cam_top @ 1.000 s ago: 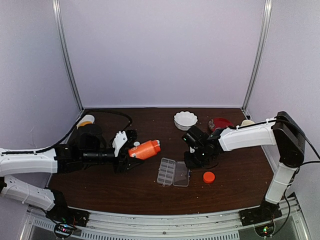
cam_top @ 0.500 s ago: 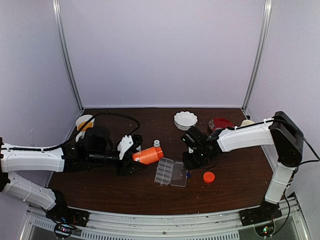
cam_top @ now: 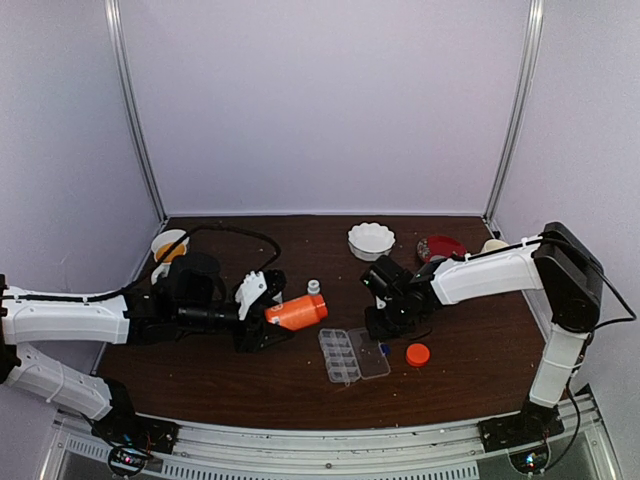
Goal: Sort the pills into containers
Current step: Adjust the pill container at the center of the board, then pour the pill into the compartment of the pill container.
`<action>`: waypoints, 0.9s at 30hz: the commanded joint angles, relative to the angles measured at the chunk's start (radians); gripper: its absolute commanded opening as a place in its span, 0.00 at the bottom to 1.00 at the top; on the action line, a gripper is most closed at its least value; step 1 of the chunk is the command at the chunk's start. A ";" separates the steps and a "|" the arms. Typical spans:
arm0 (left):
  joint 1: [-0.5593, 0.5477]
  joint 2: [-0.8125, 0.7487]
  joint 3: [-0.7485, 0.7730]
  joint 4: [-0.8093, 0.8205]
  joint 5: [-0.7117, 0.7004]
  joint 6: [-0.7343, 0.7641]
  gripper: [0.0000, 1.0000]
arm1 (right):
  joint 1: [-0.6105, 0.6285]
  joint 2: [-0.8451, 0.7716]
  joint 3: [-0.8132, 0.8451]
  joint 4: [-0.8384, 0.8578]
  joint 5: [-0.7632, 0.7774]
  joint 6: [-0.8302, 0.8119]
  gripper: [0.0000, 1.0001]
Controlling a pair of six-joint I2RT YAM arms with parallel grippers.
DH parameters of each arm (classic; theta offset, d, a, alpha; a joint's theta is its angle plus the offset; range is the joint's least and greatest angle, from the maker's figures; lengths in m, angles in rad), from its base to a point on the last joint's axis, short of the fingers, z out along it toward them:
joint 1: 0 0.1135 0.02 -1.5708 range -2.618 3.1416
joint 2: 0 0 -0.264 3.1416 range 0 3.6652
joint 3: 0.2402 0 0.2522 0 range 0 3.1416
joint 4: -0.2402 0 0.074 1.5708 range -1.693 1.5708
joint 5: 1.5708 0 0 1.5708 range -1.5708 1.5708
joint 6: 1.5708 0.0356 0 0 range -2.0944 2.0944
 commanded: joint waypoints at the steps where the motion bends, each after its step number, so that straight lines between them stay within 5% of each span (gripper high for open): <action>1: -0.002 0.000 0.011 0.043 0.017 -0.009 0.00 | 0.009 0.008 0.027 -0.003 0.017 -0.022 0.05; 18: -0.002 0.037 0.013 -0.034 0.062 -0.061 0.00 | 0.025 -0.063 0.063 -0.060 0.054 -0.043 0.07; 27: -0.003 0.062 0.021 -0.037 0.082 -0.071 0.00 | 0.026 -0.132 0.050 -0.078 0.042 -0.048 0.26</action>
